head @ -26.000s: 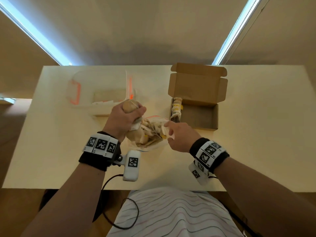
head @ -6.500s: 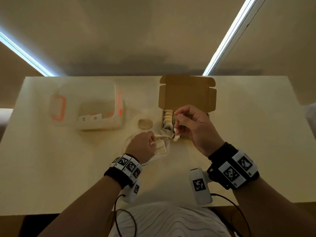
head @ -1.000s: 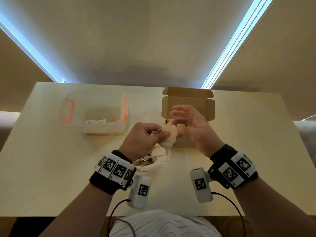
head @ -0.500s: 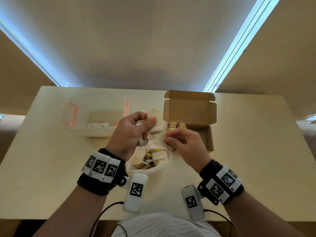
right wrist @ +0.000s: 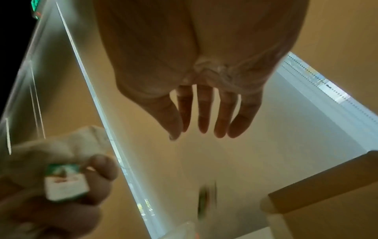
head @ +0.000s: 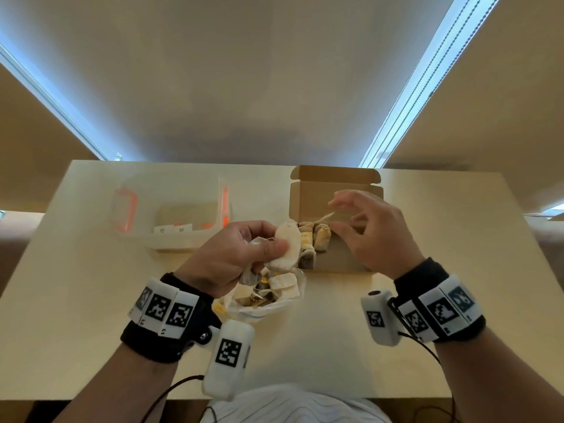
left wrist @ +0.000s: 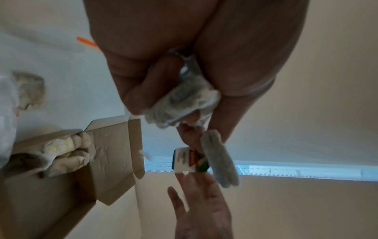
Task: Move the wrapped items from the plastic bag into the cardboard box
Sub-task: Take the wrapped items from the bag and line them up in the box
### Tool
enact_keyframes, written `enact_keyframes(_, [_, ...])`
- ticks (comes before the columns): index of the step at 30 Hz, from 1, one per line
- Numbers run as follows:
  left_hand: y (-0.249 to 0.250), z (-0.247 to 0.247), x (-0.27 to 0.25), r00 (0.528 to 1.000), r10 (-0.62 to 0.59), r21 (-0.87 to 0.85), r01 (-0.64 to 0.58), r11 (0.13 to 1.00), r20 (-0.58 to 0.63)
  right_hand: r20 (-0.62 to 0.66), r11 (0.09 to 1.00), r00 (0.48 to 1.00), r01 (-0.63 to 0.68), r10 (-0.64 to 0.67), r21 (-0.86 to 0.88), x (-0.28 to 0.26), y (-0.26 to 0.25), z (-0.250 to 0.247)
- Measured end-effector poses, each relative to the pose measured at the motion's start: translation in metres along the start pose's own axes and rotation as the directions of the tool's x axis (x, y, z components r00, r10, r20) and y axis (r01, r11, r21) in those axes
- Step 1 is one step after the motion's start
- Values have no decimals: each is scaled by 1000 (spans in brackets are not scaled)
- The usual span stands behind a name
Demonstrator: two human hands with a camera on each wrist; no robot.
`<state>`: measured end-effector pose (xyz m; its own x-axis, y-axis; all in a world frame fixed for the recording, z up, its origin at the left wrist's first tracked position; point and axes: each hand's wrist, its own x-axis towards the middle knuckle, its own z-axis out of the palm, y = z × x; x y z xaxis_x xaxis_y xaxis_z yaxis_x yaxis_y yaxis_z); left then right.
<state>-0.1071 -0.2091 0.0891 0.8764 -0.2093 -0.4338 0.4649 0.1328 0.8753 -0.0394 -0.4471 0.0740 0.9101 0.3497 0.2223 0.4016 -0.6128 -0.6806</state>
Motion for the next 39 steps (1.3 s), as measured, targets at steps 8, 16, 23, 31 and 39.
enact_keyframes(8, [4,23,-6,950,276,279,-228,933,-147,237,836,962,-242,138,492,-24,-51,19])
enact_keyframes(16, [-9,-9,-13,855,313,295,-199,935,-415,84,674,975,-202,204,711,-11,-43,-10])
enact_keyframes(23, [1,-40,-14,729,454,423,-245,872,-512,74,605,981,-168,177,778,5,-39,-25])
enact_keyframes(31, [28,12,-2,875,433,347,-344,872,-219,117,741,983,-185,143,646,22,-49,4])
enact_keyframes(39, [30,21,7,882,435,310,-368,877,-183,188,640,976,-211,105,739,27,-49,24])
